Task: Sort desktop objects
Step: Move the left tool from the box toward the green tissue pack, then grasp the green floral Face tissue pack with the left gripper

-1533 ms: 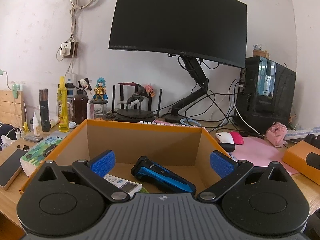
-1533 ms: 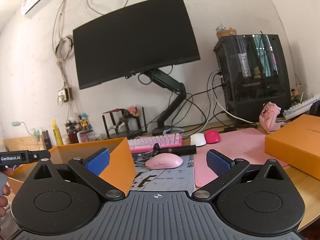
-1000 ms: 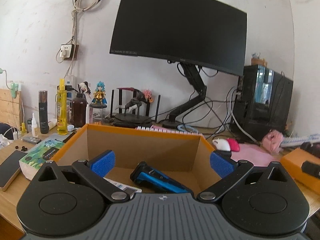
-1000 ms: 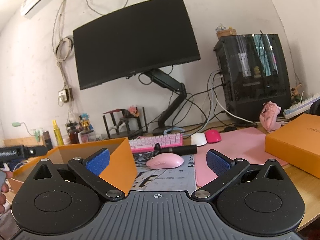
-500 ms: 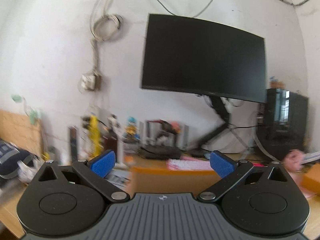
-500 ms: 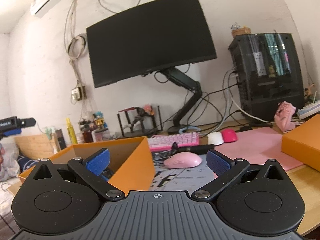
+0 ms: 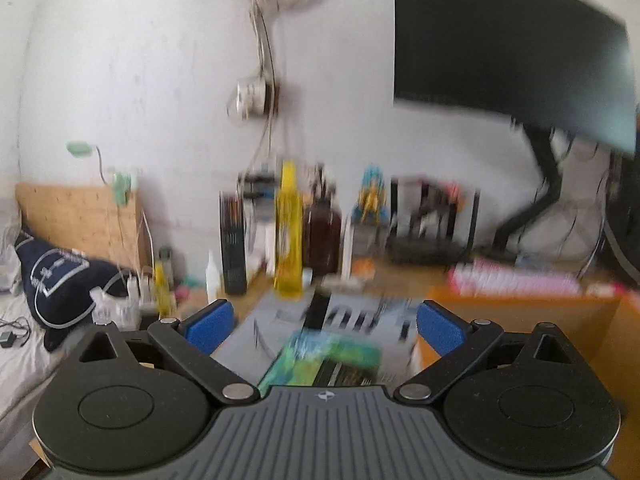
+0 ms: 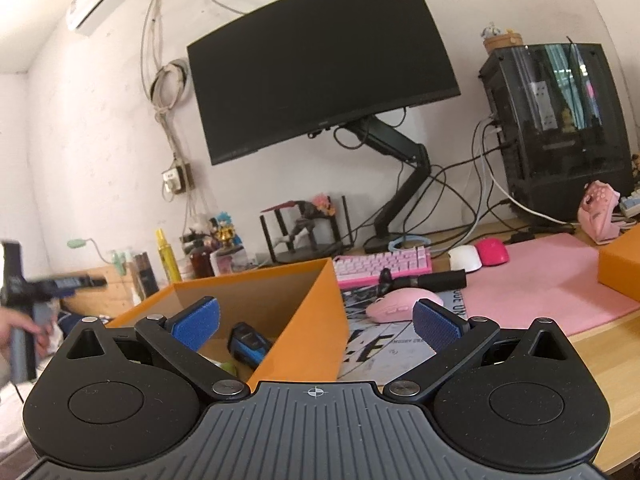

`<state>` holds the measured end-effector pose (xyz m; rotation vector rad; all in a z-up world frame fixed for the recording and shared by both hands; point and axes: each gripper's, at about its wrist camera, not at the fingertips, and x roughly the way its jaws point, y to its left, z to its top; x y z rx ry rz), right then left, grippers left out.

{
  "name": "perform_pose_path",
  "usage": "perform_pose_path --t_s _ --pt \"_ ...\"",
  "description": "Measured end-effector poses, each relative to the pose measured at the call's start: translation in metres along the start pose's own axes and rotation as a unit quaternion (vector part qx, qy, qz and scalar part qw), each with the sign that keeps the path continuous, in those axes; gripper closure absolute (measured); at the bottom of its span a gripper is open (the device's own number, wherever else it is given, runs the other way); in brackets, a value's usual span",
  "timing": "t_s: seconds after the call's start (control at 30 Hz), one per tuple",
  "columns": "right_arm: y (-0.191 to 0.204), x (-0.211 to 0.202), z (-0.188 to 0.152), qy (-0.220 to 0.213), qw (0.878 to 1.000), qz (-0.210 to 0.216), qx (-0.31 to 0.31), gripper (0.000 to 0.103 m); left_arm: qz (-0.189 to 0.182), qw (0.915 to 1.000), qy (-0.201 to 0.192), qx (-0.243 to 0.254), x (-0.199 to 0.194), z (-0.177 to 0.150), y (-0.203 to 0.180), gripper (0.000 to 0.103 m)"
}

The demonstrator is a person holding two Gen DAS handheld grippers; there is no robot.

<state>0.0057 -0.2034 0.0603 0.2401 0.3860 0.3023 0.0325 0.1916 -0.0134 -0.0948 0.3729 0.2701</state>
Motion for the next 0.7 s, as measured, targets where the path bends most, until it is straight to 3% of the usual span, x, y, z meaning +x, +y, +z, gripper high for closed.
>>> perform_pose_path --t_s 0.13,0.2,0.33,0.47,0.7 --pt "-0.002 0.005 0.002 0.005 1.0 -0.003 0.004 0.0 -0.01 0.9989 0.039 0.026 0.028 -0.022 0.0 0.0" --pt "0.001 0.006 0.002 0.008 1.0 -0.003 0.003 0.0 -0.044 0.9983 0.039 -0.005 0.034 -0.025 0.008 0.0" --pt "0.003 0.005 0.001 0.01 1.0 -0.006 0.002 0.0 -0.065 0.9967 0.037 -0.033 0.041 -0.026 0.02 0.0" --pt "0.005 0.004 -0.001 0.013 1.0 -0.009 0.0 0.0 -0.043 0.9971 0.054 -0.033 0.052 -0.025 0.025 0.0" --pt "0.01 0.006 -0.003 0.02 1.0 -0.013 -0.004 0.0 -0.071 0.9905 0.109 0.044 0.072 -0.026 0.006 0.0"
